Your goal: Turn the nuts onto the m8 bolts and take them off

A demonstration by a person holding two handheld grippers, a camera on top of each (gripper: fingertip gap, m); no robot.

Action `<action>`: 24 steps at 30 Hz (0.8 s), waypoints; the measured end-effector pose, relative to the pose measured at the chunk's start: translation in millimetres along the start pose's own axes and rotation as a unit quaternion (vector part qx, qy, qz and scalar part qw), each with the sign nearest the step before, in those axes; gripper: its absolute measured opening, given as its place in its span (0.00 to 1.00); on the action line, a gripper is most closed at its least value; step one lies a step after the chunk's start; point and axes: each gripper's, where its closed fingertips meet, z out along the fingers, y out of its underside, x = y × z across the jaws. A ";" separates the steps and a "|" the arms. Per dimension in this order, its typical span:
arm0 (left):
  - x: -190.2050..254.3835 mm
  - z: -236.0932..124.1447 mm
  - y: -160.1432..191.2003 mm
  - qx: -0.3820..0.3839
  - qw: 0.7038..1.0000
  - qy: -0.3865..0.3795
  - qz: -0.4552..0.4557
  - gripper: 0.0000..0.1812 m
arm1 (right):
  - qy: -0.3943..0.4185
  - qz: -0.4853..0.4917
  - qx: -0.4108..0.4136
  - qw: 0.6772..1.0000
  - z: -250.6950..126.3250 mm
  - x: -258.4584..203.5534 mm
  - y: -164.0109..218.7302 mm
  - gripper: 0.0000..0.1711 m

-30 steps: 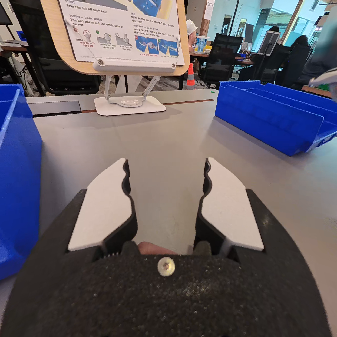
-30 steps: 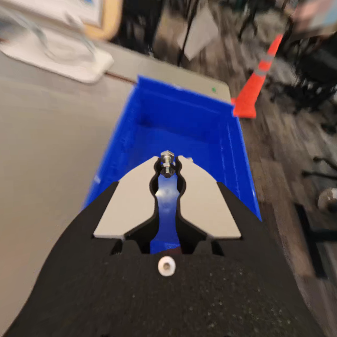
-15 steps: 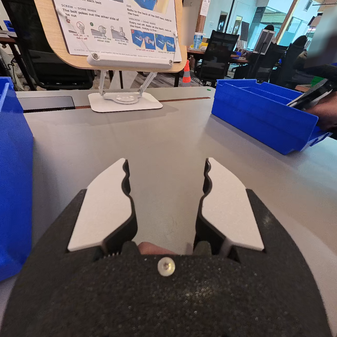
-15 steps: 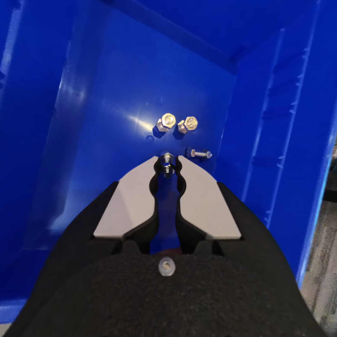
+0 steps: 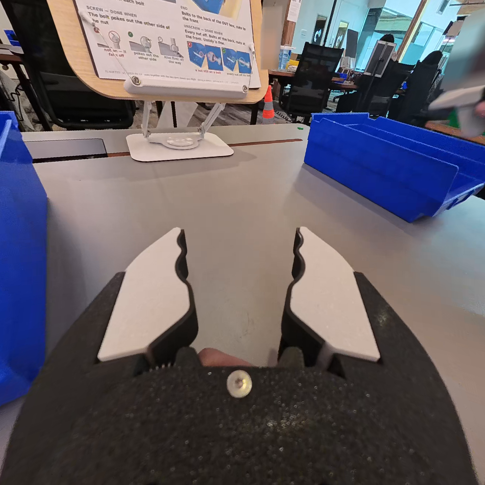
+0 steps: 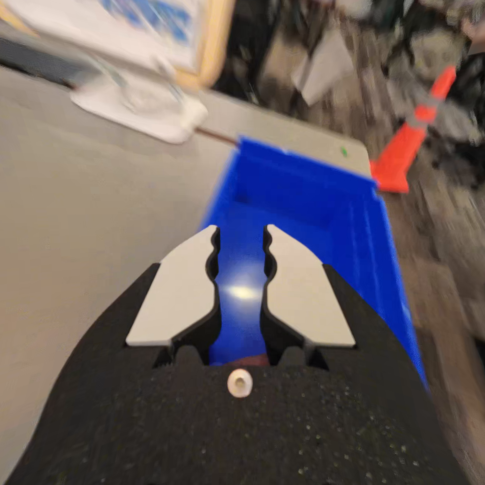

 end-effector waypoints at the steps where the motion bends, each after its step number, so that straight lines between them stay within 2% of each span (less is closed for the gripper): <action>1: -0.2 0.1 0.3 -0.001 1.000 -0.002 0.000 0.43 | -0.029 -0.012 0.044 0.999 -10.1 -30.5 -17.5 0.18; 3: -0.7 1.3 1.0 -0.004 1.000 -0.006 0.002 0.43 | -0.079 -0.030 0.117 0.990 -26.2 -88.7 -38.8 0.16; 5: -1.9 0.7 0.4 -0.001 1.000 -0.012 0.002 0.43 | -0.116 -0.029 0.154 0.981 -30.6 -135.2 -38.8 0.14; 8: -2.9 0.5 -0.2 0.003 1.000 -0.018 0.004 0.42 | -0.133 -0.021 0.152 0.979 -15.9 -175.1 -17.8 0.16; 9: -2.6 0.3 -0.2 0.003 1.000 -0.018 0.005 0.42 | -0.142 -0.021 0.137 0.980 -10.1 -184.7 -11.1 0.20; 11: -2.6 0.2 -0.6 0.004 1.000 -0.020 0.006 0.42 | -0.136 -0.021 0.124 0.983 -4.4 -191.1 -6.1 0.26; 16: -1.3 0.2 -1.1 0.008 0.999 -0.024 0.020 0.42 | -0.160 -0.015 0.105 0.981 -4.8 -206.0 -1.1 0.29; 24: 5.1 -0.3 -0.7 0.010 0.999 -0.021 0.040 0.42 | -0.162 -0.012 0.107 0.981 -12.3 -203.7 -5.3 0.24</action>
